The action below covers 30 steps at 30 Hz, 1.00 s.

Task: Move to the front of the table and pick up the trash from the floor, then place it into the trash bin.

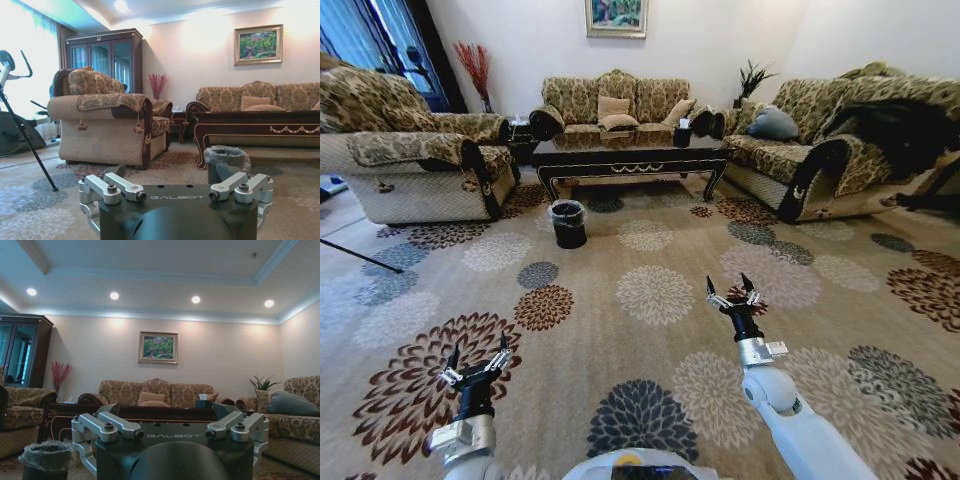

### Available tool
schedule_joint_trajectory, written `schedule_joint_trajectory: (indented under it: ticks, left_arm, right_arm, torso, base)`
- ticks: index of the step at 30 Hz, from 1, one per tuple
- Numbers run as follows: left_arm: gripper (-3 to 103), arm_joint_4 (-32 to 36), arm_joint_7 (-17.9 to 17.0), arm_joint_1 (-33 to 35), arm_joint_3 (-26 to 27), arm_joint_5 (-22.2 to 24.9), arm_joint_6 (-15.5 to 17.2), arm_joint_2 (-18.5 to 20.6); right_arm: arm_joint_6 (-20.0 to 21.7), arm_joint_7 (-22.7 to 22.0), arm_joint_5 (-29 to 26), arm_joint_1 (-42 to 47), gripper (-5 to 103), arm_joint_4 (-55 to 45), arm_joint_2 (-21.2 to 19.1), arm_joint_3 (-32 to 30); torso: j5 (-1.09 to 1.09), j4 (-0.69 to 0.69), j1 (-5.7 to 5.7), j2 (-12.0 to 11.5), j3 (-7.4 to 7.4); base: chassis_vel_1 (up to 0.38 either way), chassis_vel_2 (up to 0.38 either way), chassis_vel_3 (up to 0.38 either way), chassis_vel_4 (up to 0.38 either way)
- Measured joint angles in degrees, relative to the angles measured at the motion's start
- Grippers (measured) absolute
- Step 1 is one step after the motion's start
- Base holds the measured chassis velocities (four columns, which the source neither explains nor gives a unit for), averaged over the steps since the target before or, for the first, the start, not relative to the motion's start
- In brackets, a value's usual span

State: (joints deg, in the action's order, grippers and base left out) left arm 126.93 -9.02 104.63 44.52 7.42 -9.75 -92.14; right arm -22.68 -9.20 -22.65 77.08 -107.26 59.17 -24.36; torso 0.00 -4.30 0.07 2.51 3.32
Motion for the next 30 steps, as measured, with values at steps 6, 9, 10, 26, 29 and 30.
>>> schedule_joint_trajectory:
  ticks: [6, 9, 10, 26, 29, 30]
  left_arm:
    - [100, 0.0, 0.0, 0.0, 0.0, 0.0, 0.0, 0.0]
    - [100, 0.0, 0.0, 0.0, 0.0, 0.0, 0.0, 0.0]
    - [100, 0.0, 0.0, 0.0, 0.0, 0.0, 0.0, 0.0]
    - [100, 0.0, 0.0, 0.0, 0.0, 0.0, 0.0, 0.0]
    - [100, 0.0, 0.0, 0.0, 0.0, 0.0, 0.0, 0.0]
    - [100, 0.0, 0.0, 0.0, 0.0, 0.0, 0.0, 0.0]
  right_arm:
    - [0.0, 0.0, 0.0, 0.0, 100, 0.0, 0.0, 0.0]
    - [0.0, 0.0, 0.0, 0.0, 100, 0.0, 0.0, 0.0]
    - [0.0, 0.0, 0.0, 0.0, 100, 0.0, 0.0, 0.0]
    - [0.0, 0.0, 0.0, 0.0, 100, 0.0, 0.0, 0.0]
    - [0.0, 0.0, 0.0, 0.0, 100, 0.0, 0.0, 0.0]
    - [0.0, 0.0, 0.0, 0.0, 100, 0.0, 0.0, 0.0]
  torso:
    - [0.00, 0.00, 0.00, 0.0, 0.01]
    - [0.01, 0.00, 0.00, 0.0, 0.01]
    - [0.01, 0.00, 0.01, 0.0, 0.02]
    - [0.00, 0.00, -0.01, 0.0, 0.00]
    - [0.00, 0.00, -0.01, 0.0, 0.00]
    - [0.00, 0.00, -0.01, 0.0, 0.00]
  base:
    - [-0.136, 0.040, 0.139, -0.029]
    - [-0.142, 0.045, 0.143, -0.058]
    - [-0.131, 0.056, 0.112, -0.062]
    - [-0.009, 0.004, 0.008, -0.003]
    - [0.000, 0.000, 0.000, 0.000]
    - [0.000, 0.000, 0.000, 0.000]
